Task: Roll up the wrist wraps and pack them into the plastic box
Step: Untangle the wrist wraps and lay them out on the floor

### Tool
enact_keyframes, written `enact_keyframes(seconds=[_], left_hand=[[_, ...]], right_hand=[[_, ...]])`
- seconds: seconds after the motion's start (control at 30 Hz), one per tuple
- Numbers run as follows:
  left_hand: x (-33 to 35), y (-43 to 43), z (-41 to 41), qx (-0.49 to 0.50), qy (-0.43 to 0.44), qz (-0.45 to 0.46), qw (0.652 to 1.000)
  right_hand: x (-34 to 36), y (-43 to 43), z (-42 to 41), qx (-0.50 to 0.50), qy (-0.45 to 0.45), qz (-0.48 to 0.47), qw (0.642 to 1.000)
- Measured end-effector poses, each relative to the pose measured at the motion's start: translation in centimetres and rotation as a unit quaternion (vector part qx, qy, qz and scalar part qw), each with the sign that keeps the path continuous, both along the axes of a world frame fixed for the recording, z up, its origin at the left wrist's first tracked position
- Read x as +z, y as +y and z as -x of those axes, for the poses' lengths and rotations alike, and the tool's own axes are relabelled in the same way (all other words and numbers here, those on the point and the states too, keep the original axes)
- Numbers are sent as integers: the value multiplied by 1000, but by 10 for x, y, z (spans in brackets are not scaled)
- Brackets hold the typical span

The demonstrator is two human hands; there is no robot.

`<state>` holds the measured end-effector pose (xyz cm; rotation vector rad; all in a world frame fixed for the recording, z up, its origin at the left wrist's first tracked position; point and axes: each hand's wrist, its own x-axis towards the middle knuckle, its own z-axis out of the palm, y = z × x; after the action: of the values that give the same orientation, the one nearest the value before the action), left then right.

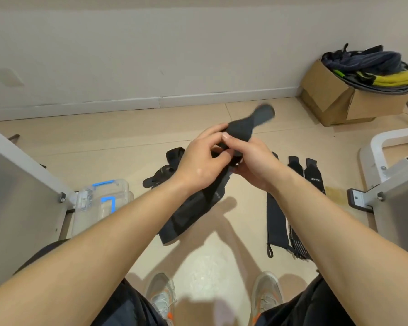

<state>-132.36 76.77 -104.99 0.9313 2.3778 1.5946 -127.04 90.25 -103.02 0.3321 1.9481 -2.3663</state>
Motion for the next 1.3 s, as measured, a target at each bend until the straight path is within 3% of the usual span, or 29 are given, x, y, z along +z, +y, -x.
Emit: enact_keyframes(seconds=[0.1,0.2,0.37,0.93,1.1,1.2,1.3], left_hand=[[3,-1,4,70,-26,-33,997],[6,-6,13,165,-55,-15,985],[1,-14,19,28,-288,6,957],[13,-22,2,28,-300,-86,949],[-1,-41,-17,36,-408,-118,905],[-27,-55,-30,51,-468,-79,879],[-61,-65,-47,68,-493,17,867]], right_hand=[[-6,8,1,-14,-12,45,999],[-11,14,3,-40,-33,30,998],[-8,18,4,-75,-49,44,995],[-8,5,4,-96,-25,55,994],[-25,-15,-11,-57,-56,58,995],[-52,-22,-21,-52,-111,-5,992],[-89,-32,-32,-42,-190,-47,980]])
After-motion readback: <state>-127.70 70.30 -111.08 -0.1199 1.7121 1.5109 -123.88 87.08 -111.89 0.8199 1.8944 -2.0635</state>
